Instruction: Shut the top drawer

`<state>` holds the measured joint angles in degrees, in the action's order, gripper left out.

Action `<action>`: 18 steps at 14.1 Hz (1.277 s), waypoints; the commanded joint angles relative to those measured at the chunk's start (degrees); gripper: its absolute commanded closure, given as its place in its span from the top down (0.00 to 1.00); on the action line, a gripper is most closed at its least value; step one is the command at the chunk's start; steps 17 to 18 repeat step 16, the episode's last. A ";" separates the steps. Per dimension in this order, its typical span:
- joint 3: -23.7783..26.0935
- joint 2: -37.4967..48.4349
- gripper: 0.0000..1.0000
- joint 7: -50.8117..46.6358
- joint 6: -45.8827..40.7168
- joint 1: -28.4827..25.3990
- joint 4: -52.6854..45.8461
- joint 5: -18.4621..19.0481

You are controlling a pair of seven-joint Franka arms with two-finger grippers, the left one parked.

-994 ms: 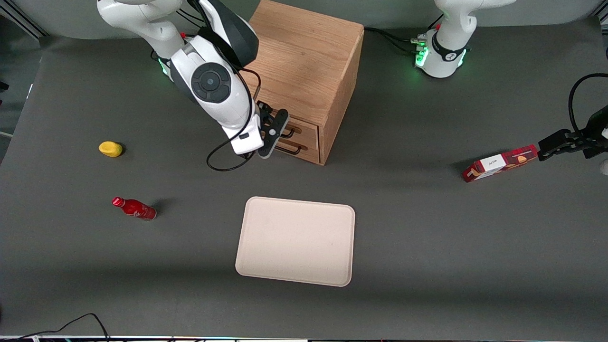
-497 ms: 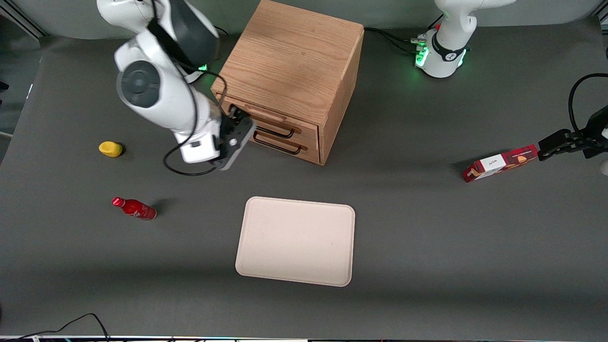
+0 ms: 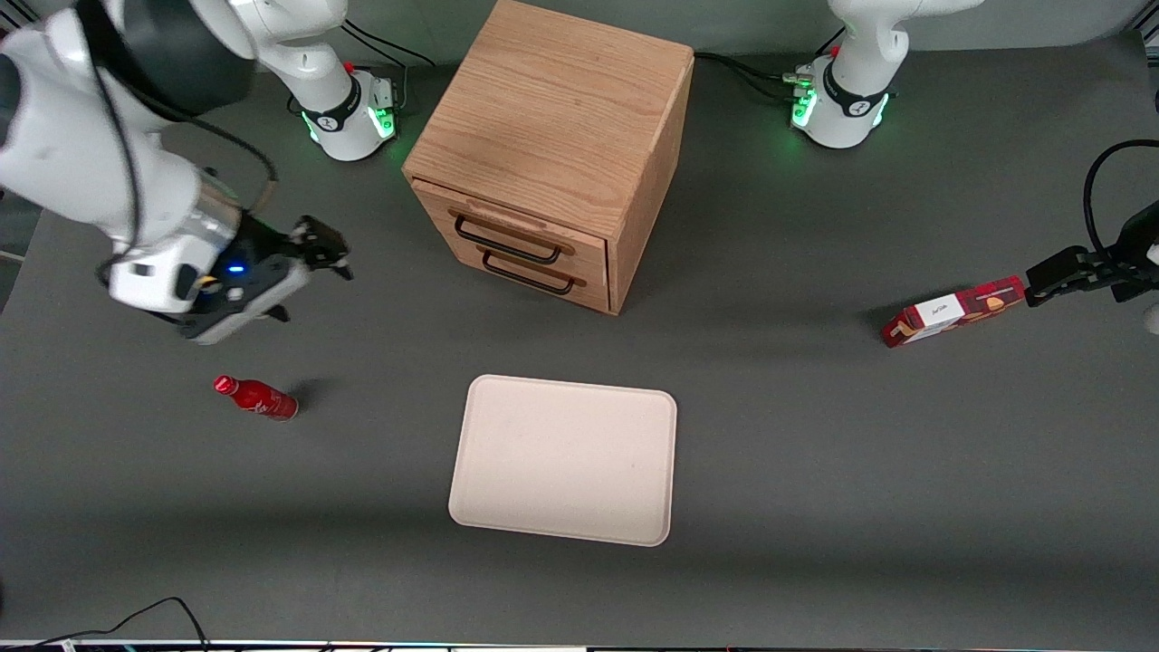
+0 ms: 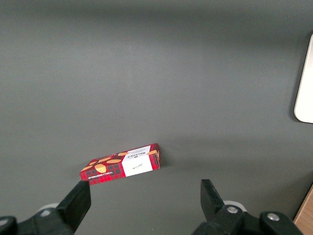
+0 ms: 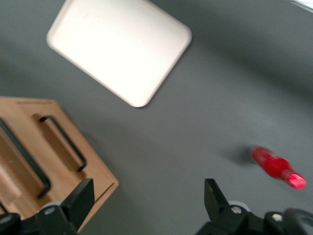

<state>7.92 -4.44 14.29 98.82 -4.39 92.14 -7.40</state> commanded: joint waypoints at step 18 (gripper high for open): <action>-4.67 6.02 1.00 -12.97 -8.38 6.94 2.95 9.77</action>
